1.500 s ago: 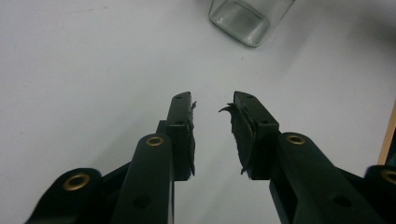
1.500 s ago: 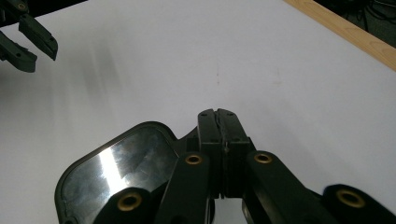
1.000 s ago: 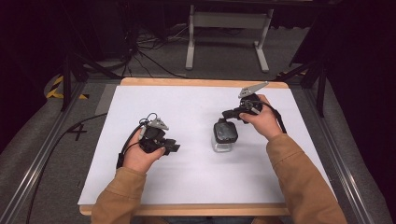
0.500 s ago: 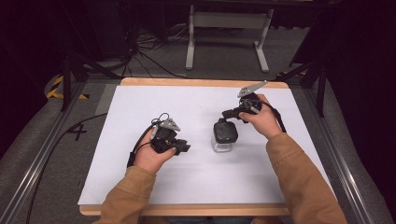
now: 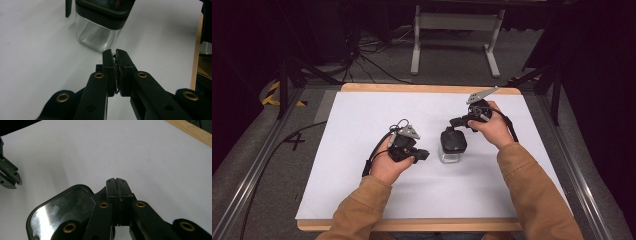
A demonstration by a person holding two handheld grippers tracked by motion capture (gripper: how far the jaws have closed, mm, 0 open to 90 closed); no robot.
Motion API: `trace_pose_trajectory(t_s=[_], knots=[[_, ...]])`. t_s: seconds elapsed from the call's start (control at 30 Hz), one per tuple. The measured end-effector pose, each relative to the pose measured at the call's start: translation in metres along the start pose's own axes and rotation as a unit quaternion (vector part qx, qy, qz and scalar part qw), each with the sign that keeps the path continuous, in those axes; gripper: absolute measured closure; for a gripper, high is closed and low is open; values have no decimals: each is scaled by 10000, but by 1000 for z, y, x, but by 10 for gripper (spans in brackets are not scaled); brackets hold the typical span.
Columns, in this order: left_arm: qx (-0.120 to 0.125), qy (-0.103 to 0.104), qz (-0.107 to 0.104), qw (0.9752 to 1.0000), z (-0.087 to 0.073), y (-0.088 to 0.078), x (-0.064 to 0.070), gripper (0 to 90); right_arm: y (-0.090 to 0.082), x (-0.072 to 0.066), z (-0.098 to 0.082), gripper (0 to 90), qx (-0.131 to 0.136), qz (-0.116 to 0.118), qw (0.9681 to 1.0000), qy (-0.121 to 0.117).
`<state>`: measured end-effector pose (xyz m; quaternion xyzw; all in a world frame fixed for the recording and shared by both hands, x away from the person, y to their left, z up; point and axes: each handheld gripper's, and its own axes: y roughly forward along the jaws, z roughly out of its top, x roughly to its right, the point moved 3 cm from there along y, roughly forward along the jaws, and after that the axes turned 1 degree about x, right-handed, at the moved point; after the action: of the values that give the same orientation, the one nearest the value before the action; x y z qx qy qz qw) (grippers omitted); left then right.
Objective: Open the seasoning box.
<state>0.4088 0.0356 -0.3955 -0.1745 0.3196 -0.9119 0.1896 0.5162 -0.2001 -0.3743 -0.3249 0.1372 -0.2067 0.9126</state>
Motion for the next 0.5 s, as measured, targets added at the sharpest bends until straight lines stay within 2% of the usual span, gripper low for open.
trace_pose_trajectory(t_s=[0.13,0.17,0.3,0.5], knots=[[-2,36,-58,10000,5,8,2,894,0,0,0,900,3,0,10000,10],[102,-10,-123,9999,7,11,4,894,0,0,0,900,3,0,10000,11],[160,94,-194,9996,18,20,8,897,0,0,0,900,-2,-6,10000,-5],[133,91,-162,9997,28,33,12,898,0,-1,0,900,4,-24,10000,12]])
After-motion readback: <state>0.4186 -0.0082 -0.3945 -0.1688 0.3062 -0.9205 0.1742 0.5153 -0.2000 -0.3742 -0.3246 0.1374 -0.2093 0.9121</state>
